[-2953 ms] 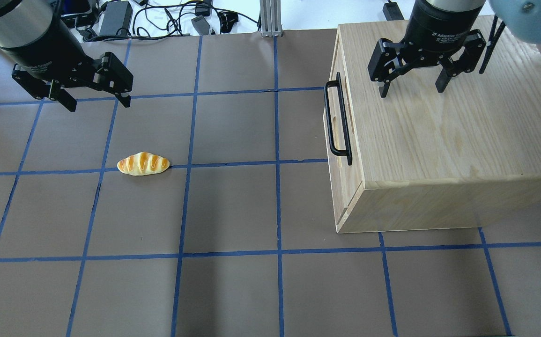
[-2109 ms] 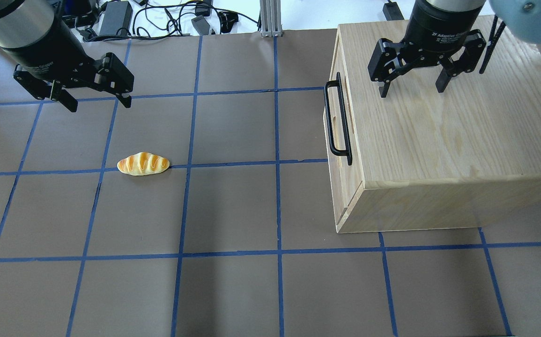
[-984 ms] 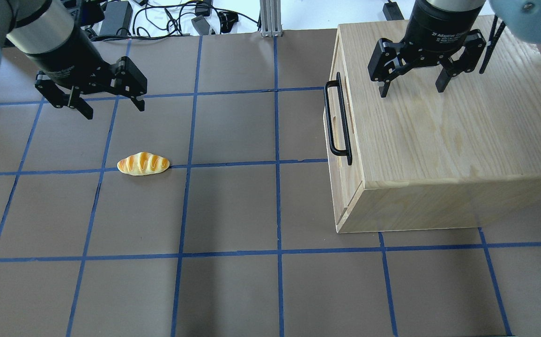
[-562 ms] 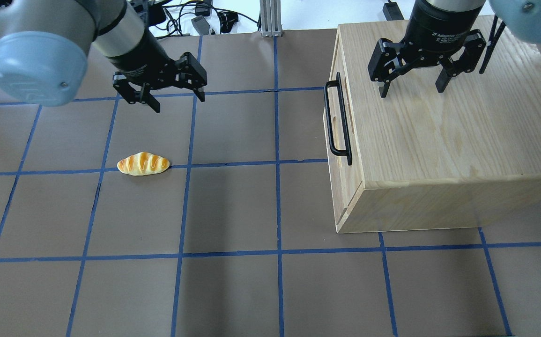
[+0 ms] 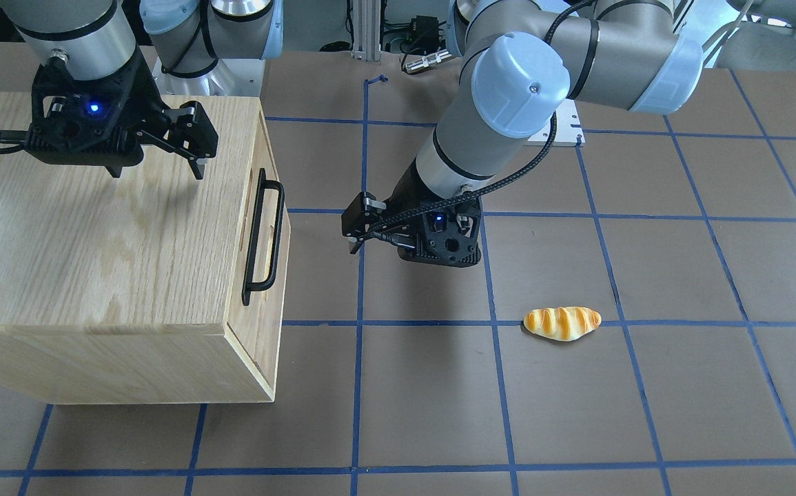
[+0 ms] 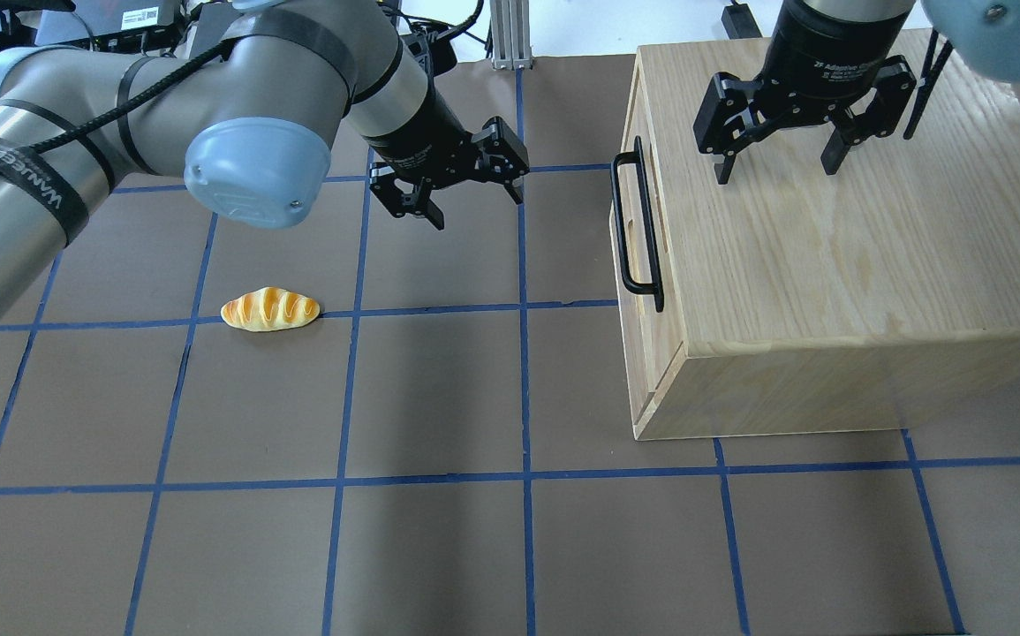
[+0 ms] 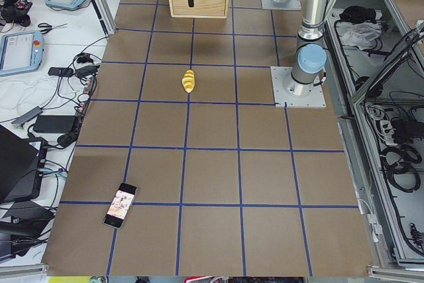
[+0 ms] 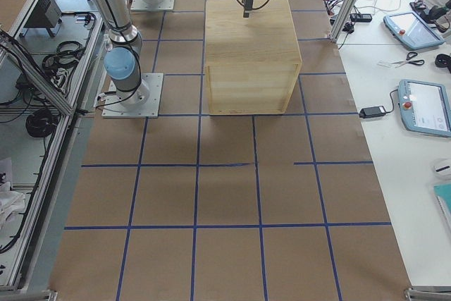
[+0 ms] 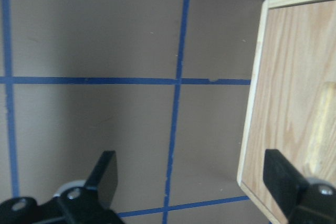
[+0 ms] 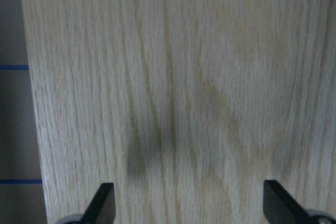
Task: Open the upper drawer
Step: 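Move the left gripper toward the black drawer handle on the wooden cabinet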
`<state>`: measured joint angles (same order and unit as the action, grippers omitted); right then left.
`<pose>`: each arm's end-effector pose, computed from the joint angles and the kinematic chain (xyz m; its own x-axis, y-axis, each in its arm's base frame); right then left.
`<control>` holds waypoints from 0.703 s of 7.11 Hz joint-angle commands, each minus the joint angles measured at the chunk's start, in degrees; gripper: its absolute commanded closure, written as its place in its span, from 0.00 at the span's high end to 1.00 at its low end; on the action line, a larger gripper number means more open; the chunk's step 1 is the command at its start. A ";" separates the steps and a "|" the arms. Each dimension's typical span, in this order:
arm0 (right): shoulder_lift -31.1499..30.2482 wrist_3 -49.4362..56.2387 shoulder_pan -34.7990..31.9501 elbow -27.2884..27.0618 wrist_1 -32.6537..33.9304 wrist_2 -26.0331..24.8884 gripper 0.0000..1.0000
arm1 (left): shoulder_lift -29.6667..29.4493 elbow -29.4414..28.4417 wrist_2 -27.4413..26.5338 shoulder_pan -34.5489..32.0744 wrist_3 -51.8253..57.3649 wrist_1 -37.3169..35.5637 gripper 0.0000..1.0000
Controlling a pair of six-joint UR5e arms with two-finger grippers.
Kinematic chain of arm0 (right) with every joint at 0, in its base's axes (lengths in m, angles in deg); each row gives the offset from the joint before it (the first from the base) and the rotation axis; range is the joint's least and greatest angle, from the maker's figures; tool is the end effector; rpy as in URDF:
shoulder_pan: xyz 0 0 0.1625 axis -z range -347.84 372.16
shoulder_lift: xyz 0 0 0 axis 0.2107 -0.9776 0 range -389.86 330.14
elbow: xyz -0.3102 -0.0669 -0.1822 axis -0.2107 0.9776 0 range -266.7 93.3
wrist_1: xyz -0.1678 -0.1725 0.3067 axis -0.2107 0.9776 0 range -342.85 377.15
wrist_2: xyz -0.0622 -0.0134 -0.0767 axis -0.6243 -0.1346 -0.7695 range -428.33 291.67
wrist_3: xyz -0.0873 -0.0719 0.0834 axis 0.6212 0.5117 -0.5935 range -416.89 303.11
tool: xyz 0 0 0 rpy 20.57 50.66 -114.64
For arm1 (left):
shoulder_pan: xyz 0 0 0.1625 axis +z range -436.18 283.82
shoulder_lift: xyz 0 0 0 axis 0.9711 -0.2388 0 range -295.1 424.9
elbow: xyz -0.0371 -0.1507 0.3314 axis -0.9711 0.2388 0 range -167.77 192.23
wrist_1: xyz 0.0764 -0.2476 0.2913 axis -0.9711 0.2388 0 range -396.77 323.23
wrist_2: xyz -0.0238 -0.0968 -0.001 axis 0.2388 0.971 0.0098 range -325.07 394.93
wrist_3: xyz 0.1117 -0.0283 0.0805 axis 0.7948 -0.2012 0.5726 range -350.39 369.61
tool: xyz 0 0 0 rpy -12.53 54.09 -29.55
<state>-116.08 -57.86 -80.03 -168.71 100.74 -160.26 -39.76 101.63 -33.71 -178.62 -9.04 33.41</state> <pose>0.1470 -0.4784 0.4103 -0.9991 -0.0228 0.0344 -0.0215 0.9991 0.0378 -0.3008 -0.5075 0.3073 -0.9228 -0.0869 0.3755 -0.0854 0.9961 0.0208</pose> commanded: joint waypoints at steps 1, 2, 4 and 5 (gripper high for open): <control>0.00 0.00 0.00 0.00 0.00 0.00 1.00 | -0.37 -0.11 3.33 -1.79 -2.97 -1.63 1.00; 0.00 0.00 0.00 0.00 -0.09 0.00 1.00 | 0.16 -0.11 7.34 -3.36 -2.80 -1.63 1.00; 0.00 0.00 0.00 0.00 0.00 0.00 1.00 | -1.24 0.07 7.38 -5.48 -2.80 -2.24 1.00; 0.00 0.00 0.00 0.00 0.00 0.00 1.00 | -1.85 -0.02 7.73 -5.57 -2.89 -2.24 1.00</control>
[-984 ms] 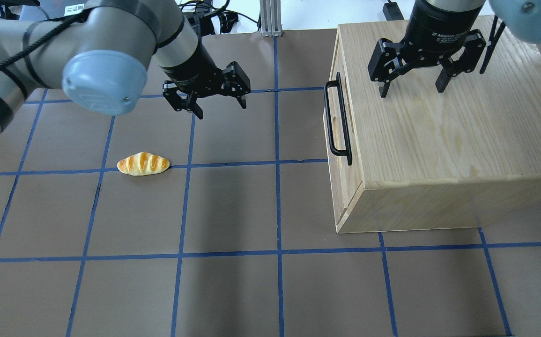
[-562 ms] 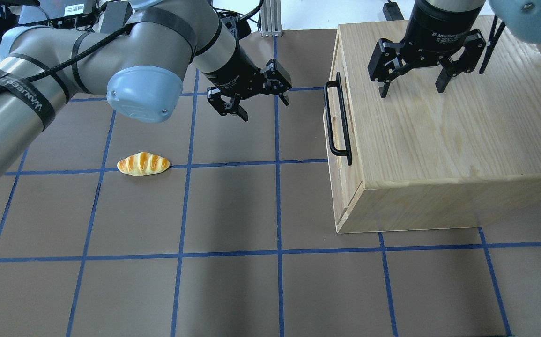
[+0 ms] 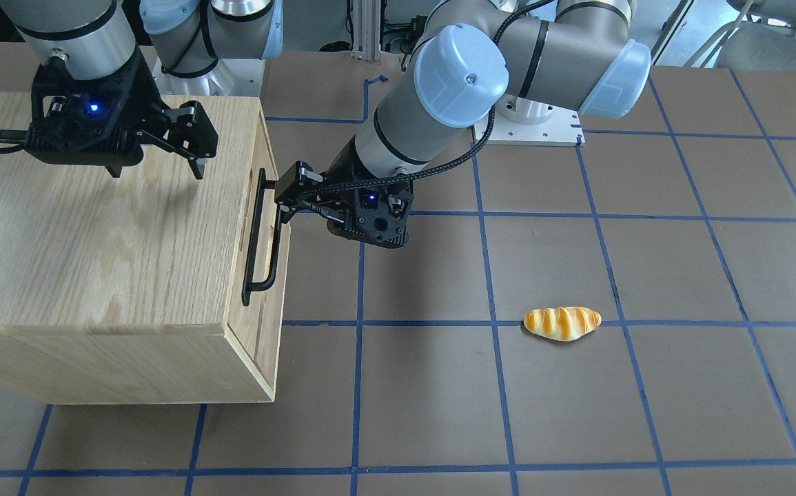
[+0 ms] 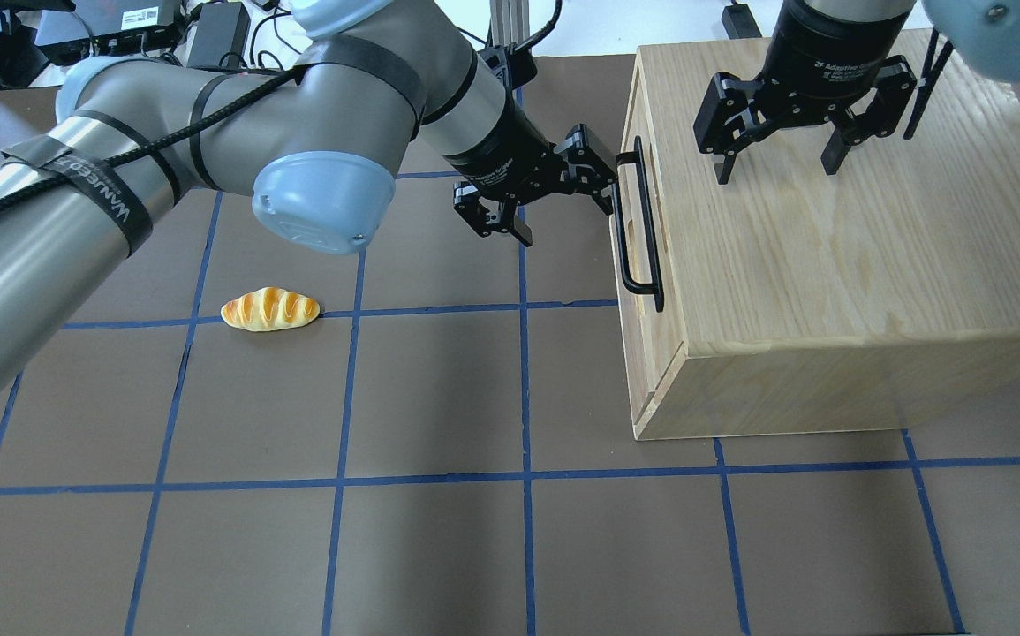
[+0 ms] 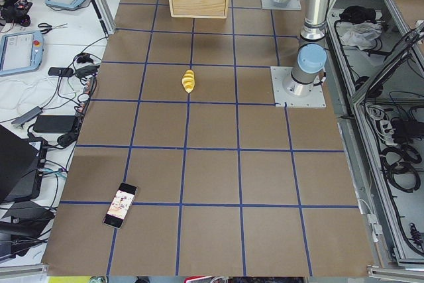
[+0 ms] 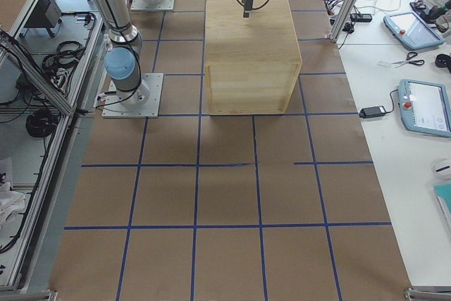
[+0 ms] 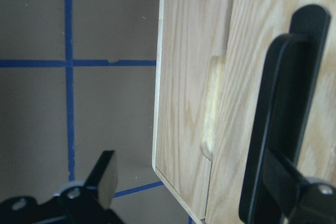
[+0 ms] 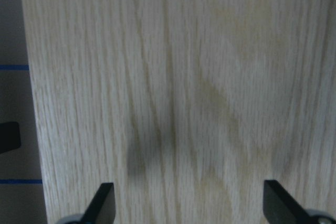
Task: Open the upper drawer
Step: 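Move the left gripper toward the black drawer handle on the wooden cabinet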
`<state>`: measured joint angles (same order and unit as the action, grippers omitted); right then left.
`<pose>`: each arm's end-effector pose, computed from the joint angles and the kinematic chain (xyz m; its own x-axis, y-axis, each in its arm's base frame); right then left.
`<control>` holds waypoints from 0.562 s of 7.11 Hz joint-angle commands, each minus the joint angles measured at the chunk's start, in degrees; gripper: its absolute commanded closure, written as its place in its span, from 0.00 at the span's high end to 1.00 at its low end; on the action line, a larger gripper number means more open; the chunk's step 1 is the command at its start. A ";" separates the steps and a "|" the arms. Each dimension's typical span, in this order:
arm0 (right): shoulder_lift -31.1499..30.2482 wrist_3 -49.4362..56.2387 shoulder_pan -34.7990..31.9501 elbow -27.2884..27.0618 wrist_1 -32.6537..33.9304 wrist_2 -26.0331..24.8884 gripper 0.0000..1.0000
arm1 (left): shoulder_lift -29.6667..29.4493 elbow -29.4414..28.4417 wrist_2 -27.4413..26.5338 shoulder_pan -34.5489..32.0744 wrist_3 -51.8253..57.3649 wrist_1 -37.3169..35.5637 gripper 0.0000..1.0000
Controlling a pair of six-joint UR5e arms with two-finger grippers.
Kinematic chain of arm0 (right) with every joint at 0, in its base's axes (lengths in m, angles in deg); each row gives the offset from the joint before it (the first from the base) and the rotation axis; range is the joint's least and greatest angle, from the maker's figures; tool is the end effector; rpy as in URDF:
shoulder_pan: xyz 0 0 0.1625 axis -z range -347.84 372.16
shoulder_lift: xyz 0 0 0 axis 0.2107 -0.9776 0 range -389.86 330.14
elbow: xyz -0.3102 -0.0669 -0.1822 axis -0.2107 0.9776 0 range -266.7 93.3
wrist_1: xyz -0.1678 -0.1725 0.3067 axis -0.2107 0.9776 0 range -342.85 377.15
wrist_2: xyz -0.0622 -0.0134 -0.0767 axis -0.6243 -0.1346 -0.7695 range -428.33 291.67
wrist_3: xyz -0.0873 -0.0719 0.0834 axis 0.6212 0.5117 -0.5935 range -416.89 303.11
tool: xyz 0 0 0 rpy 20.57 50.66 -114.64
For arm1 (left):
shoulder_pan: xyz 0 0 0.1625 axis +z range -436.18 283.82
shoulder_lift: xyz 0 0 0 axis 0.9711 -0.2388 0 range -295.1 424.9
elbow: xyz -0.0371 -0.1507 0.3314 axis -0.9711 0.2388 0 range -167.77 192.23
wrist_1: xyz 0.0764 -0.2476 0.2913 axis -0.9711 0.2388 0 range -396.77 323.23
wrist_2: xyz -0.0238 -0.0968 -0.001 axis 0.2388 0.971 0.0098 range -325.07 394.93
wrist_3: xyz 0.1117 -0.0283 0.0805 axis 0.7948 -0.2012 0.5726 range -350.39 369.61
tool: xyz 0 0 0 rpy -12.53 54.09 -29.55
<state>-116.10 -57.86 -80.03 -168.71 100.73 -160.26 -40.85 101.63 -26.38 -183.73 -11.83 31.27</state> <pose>0.1470 -0.4783 0.4105 -0.9991 -0.0228 0.0344 -0.0215 0.9991 0.0376 -0.3622 -0.4798 0.3084 -0.8720 -0.0494 0.4870 -0.0209 0.9977 0.0639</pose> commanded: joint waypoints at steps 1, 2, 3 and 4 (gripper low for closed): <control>0.02 0.00 0.00 0.00 0.01 0.00 1.00 | -1.12 -0.02 0.32 -0.73 0.51 -0.10 1.00; -0.07 0.00 0.00 0.00 0.01 0.00 1.00 | -2.34 0.07 0.40 -0.74 0.00 -0.10 1.00; 0.02 -0.09 0.00 0.00 0.01 0.00 1.00 | -3.40 -0.10 0.58 -1.35 -1.84 -4.19 1.00; 0.02 0.00 0.00 0.00 0.01 0.00 1.00 | -3.76 0.07 0.41 -1.87 -1.59 -4.76 1.00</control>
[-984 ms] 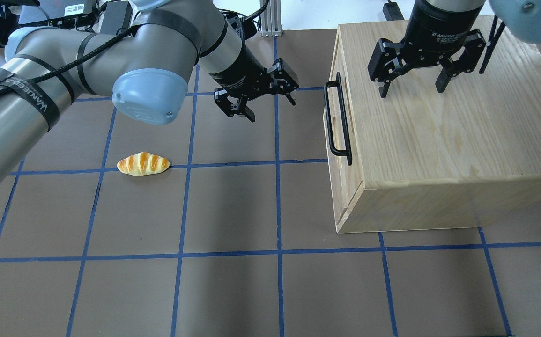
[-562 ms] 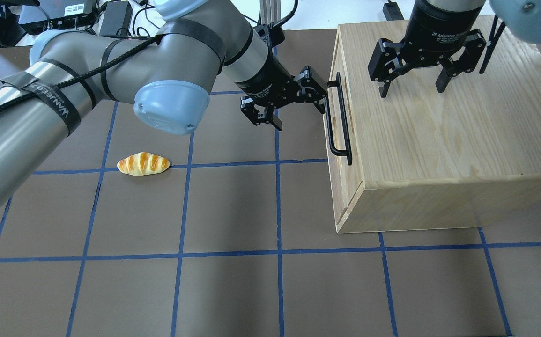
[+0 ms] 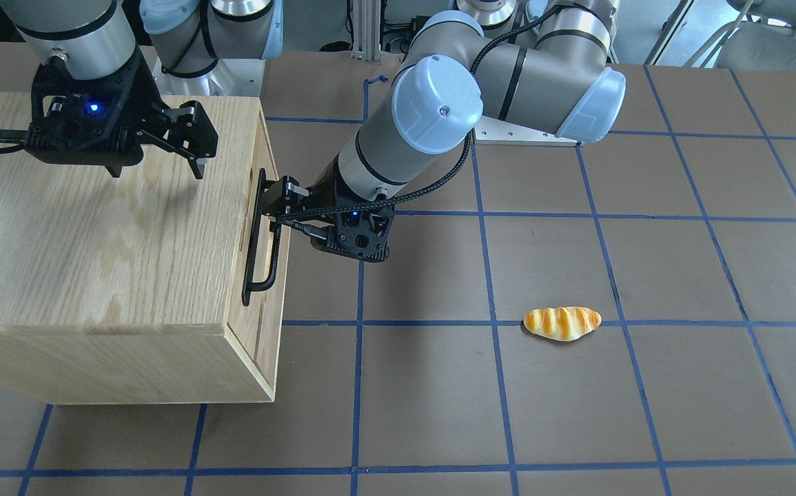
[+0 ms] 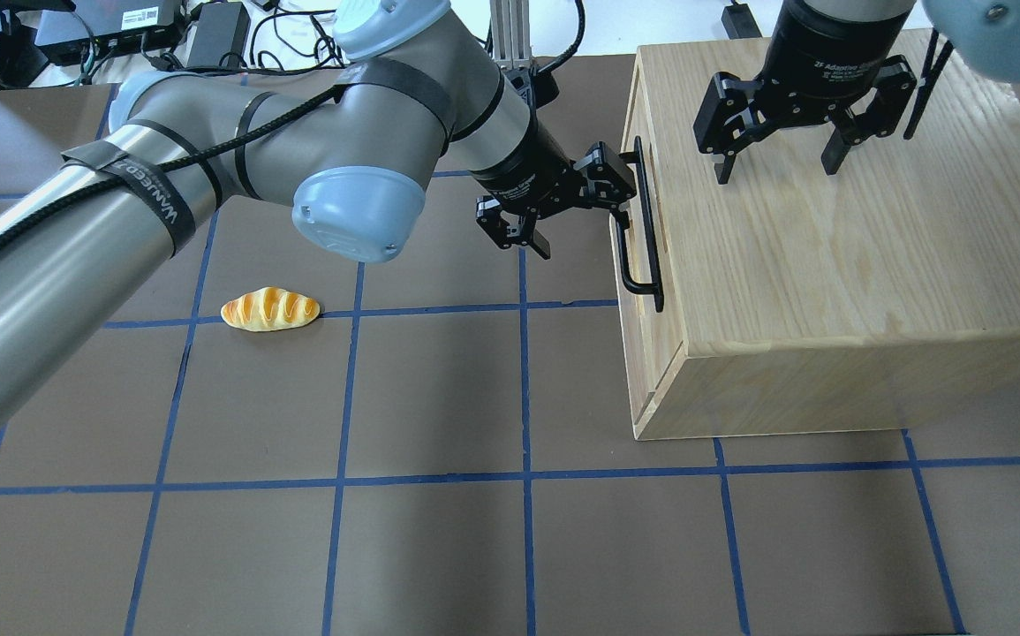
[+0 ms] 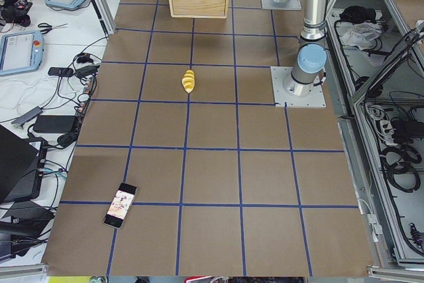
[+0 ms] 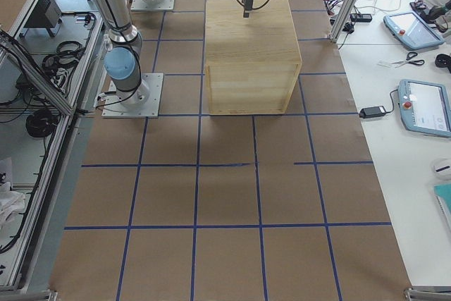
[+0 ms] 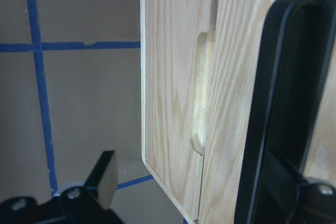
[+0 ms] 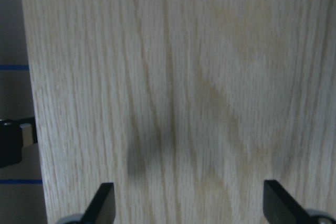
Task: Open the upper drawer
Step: 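Close the left gripper on the black drawer handle, then pull the handle with the left gripper away from the cabinet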
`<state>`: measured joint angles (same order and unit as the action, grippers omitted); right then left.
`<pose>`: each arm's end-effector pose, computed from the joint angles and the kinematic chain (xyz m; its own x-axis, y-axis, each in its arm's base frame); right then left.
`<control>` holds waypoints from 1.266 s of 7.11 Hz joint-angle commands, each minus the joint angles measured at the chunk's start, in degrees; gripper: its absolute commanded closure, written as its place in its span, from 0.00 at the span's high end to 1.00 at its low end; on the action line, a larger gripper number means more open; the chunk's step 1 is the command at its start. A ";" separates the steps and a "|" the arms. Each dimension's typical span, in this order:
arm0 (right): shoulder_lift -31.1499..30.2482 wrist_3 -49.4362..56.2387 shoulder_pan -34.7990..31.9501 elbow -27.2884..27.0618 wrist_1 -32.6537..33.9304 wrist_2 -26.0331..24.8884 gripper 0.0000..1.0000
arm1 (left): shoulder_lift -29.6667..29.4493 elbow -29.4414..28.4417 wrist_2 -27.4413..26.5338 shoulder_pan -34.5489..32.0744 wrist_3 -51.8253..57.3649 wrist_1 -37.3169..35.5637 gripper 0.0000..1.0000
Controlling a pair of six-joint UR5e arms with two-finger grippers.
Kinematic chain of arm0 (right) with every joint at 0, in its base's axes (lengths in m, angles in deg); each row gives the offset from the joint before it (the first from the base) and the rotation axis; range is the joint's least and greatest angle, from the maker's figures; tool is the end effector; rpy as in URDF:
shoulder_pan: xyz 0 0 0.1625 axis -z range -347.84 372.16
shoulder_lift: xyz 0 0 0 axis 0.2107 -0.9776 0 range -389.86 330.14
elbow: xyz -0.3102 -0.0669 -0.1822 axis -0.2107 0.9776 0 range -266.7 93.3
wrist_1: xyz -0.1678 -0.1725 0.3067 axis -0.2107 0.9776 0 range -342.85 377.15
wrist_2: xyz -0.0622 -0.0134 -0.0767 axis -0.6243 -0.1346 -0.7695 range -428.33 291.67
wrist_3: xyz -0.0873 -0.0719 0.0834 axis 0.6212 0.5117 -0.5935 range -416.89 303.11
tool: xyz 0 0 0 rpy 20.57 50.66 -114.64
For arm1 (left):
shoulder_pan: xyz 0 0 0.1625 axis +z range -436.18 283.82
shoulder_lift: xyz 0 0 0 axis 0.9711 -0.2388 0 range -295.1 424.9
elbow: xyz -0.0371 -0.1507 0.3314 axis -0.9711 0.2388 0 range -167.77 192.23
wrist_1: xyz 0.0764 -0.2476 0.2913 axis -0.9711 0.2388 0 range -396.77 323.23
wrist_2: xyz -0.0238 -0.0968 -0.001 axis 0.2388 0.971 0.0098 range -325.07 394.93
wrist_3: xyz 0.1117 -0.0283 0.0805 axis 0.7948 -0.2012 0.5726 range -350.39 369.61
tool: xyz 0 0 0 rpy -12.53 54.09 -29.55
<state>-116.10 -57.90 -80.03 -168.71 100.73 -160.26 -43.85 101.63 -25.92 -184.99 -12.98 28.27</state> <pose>0.1470 -0.4783 0.4105 -0.9992 -0.0221 0.0344 -0.0208 0.9991 0.0376 -0.3777 -0.4834 0.2849 -0.8691 -0.0507 0.4921 -0.0149 0.9970 0.0763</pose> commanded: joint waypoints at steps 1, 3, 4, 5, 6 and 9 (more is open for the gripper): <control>0.02 0.04 0.00 0.00 0.00 0.00 1.00 | -1.63 0.08 -0.23 -0.96 -0.35 -2.37 1.00; -0.07 0.04 0.00 0.00 0.00 0.00 1.00 | -1.81 0.25 -2.23 -1.14 1.65 -2.64 0.92; -0.07 0.04 0.00 0.00 -0.09 0.00 1.00 | -1.55 0.51 -5.04 -1.06 2.02 -2.56 0.76; 0.02 0.04 0.00 0.00 0.00 0.00 1.00 | -1.29 0.69 -5.76 -1.06 1.93 -1.86 0.75; 0.02 0.04 0.00 0.00 0.00 0.00 1.00 | -1.20 0.69 -5.77 -0.71 2.02 -2.03 0.75; -0.06 0.04 0.00 0.00 0.00 0.00 1.00 | 0.03 1.04 -5.68 1.40 2.11 -1.50 0.81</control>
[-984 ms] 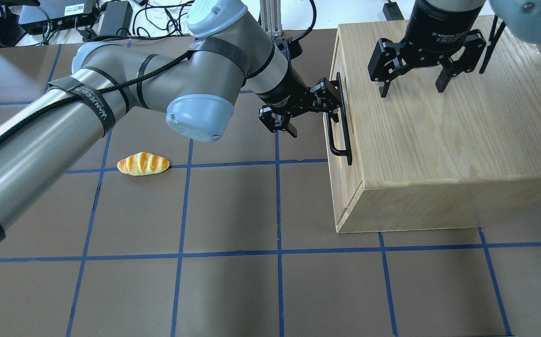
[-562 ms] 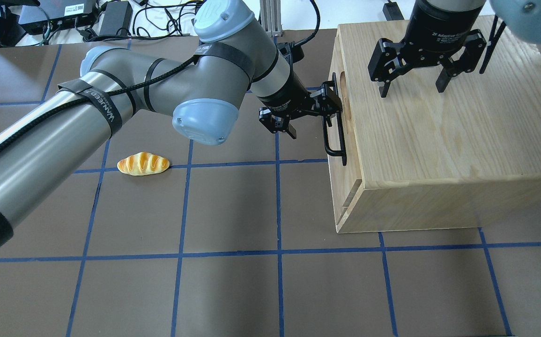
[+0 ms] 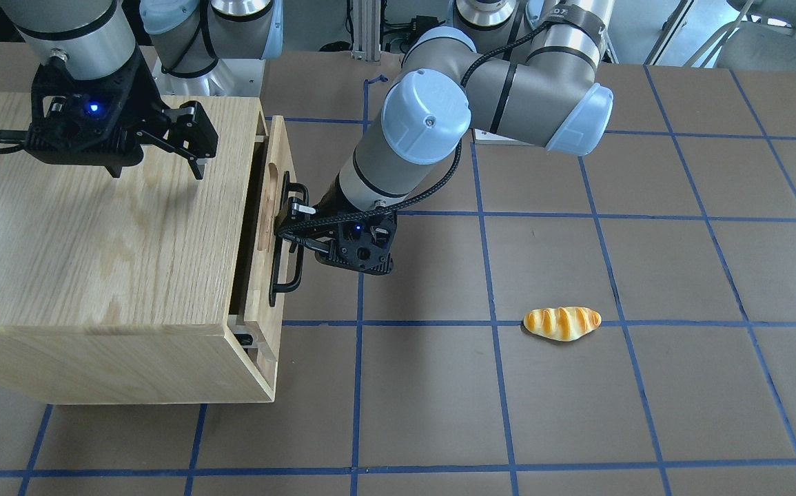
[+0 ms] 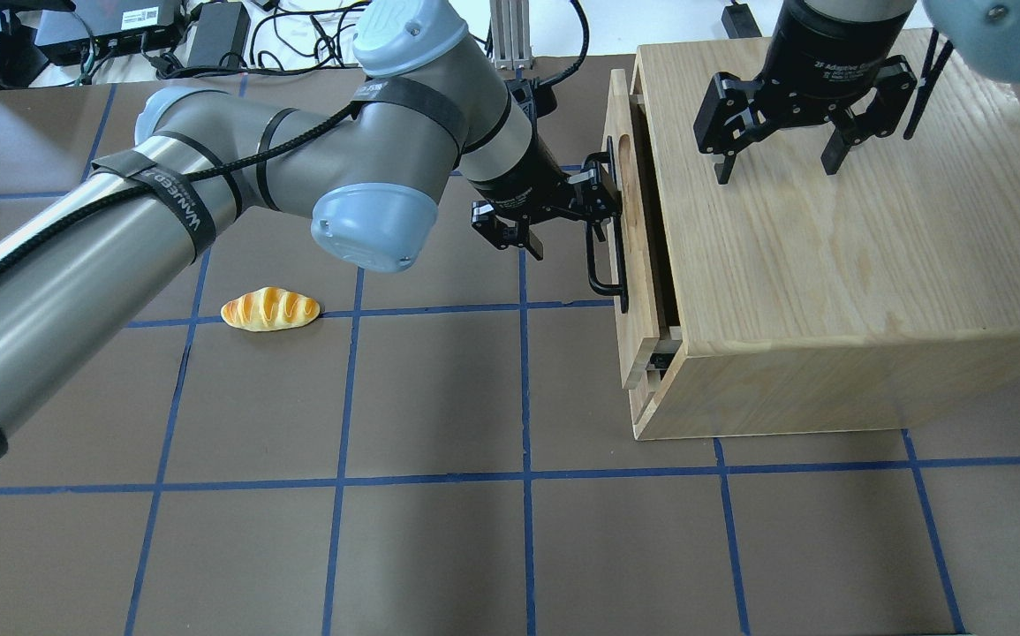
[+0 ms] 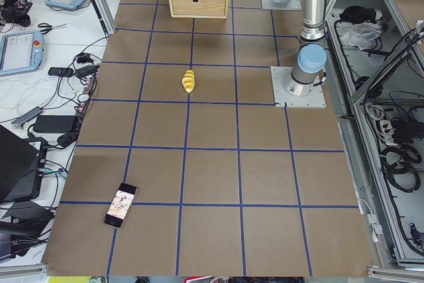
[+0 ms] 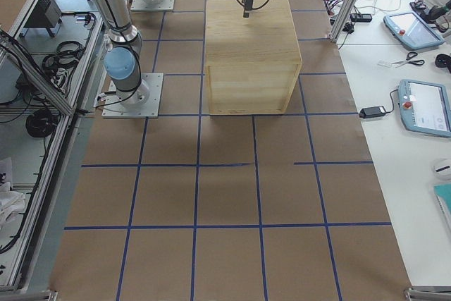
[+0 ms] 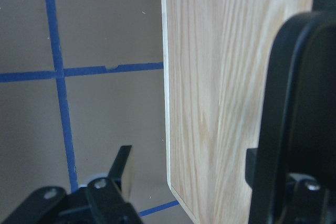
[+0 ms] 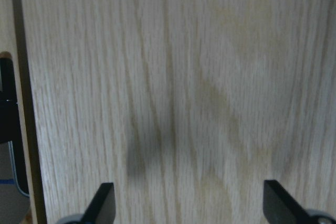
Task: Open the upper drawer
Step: 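Pull the handle with the left gripper away from the cabinet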
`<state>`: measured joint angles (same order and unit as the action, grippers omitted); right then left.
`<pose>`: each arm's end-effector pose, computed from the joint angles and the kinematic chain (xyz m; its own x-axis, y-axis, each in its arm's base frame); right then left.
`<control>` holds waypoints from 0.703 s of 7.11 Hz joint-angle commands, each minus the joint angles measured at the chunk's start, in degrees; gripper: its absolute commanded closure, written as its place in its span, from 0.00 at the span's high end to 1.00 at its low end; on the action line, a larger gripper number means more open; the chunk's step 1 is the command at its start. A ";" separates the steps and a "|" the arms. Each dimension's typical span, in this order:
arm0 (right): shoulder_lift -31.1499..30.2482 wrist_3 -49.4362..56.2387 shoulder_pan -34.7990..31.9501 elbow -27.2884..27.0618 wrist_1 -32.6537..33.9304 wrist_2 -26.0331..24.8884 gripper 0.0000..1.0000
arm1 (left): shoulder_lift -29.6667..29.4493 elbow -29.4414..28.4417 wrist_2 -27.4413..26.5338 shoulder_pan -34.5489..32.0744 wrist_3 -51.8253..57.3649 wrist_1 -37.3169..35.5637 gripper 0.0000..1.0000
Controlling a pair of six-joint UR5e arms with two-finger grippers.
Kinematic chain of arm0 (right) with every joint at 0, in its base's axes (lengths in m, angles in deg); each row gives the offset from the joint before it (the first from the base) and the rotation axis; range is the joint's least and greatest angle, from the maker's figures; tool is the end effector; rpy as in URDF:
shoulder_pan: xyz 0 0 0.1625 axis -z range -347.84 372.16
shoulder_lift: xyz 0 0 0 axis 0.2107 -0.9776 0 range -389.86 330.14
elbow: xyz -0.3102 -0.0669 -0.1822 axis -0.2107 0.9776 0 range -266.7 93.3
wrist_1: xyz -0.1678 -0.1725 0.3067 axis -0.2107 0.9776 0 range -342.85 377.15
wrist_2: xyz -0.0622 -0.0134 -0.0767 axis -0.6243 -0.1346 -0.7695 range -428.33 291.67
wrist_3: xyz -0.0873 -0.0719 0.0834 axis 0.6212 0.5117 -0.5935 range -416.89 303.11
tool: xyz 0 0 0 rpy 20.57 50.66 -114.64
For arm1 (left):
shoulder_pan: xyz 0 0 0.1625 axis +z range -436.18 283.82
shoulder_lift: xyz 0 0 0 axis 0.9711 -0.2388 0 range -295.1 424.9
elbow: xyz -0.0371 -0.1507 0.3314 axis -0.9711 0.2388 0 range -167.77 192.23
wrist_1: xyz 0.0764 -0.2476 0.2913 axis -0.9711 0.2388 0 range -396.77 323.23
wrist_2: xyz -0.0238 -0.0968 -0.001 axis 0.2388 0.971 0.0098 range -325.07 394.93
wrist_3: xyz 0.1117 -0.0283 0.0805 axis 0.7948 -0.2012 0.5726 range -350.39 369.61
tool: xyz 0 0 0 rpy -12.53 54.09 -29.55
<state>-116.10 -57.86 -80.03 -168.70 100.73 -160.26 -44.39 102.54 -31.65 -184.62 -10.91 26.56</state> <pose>0.1470 -0.4783 0.4106 -0.9991 -0.0228 0.0344 -0.0215 0.9991 0.0374 -0.3631 -0.4913 0.2693 -0.9108 -0.0148 0.4126 -0.0058 0.9997 0.0230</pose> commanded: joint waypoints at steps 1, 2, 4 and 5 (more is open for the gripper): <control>0.02 0.00 0.00 0.00 -0.09 0.00 1.00 | 0.74 0.13 0.23 1.90 0.04 0.22 0.88; 0.02 0.00 0.00 0.00 0.00 0.00 1.00 | 0.66 0.22 0.14 2.00 0.04 0.30 0.96; 0.02 0.00 0.00 0.00 0.00 0.00 1.00 | 0.74 0.57 0.14 3.31 1.69 0.30 0.95; 0.02 0.00 0.00 0.00 0.00 0.00 1.00 | 1.00 1.27 0.05 4.01 3.36 0.30 0.96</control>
<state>-116.08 -57.86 -80.03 -168.71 100.73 -160.26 -43.57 103.21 -31.54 -181.39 -9.22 26.86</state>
